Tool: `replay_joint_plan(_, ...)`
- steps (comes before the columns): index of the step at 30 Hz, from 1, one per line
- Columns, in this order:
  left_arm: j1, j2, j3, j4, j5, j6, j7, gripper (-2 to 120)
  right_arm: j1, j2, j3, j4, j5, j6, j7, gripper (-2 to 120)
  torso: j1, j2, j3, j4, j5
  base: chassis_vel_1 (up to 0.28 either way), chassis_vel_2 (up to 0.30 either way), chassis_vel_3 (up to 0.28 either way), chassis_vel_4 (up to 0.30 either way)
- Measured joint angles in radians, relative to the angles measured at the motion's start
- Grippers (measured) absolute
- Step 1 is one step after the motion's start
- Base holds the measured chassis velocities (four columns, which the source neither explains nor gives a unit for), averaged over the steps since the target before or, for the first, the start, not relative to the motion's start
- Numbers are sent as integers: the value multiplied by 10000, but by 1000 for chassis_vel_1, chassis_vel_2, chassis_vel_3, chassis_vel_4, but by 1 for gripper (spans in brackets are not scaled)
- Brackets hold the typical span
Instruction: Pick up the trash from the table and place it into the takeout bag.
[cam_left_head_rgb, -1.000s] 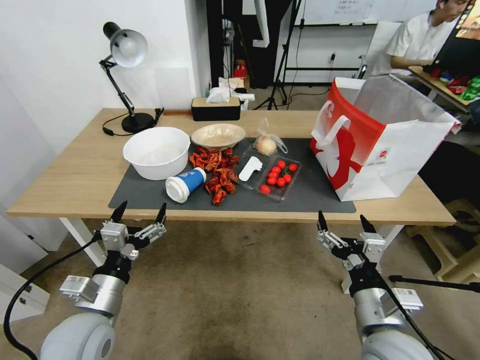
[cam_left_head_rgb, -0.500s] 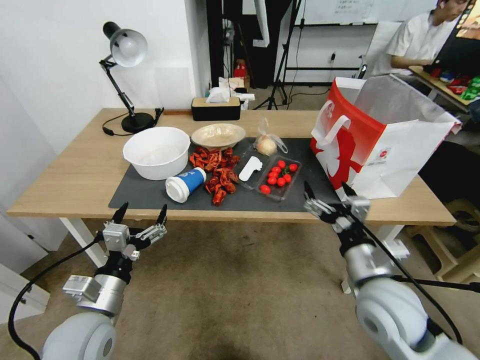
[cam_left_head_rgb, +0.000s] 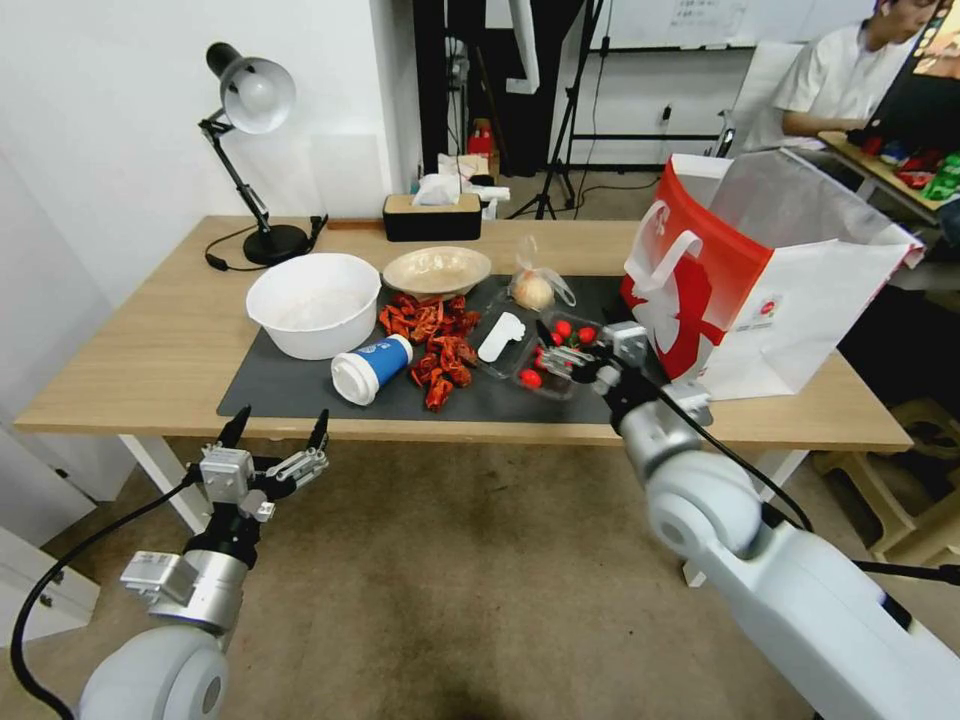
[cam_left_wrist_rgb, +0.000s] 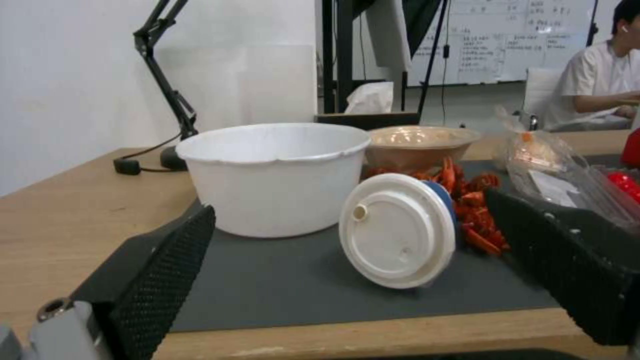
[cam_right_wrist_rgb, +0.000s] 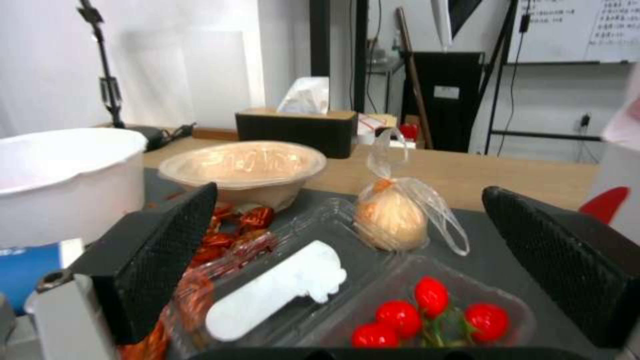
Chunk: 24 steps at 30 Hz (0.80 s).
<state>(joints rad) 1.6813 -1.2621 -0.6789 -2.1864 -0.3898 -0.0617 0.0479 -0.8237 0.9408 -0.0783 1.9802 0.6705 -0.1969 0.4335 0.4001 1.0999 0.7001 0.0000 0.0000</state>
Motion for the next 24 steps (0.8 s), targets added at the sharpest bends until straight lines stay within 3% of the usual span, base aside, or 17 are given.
replay_joint_plan(7,34,-40,-31,-59,19,30,3,100,1877,332,-1073,-946,726,-729,1024,100,0,0,-1,2,-3,0,0,0,0)
replay_joint_plan(24,68,-59,-42,-73,21,70,11,100,3754,832,-1930,-2144,2310,-1909,2592,100,0,0,-1,0,0,0,0,0,0)
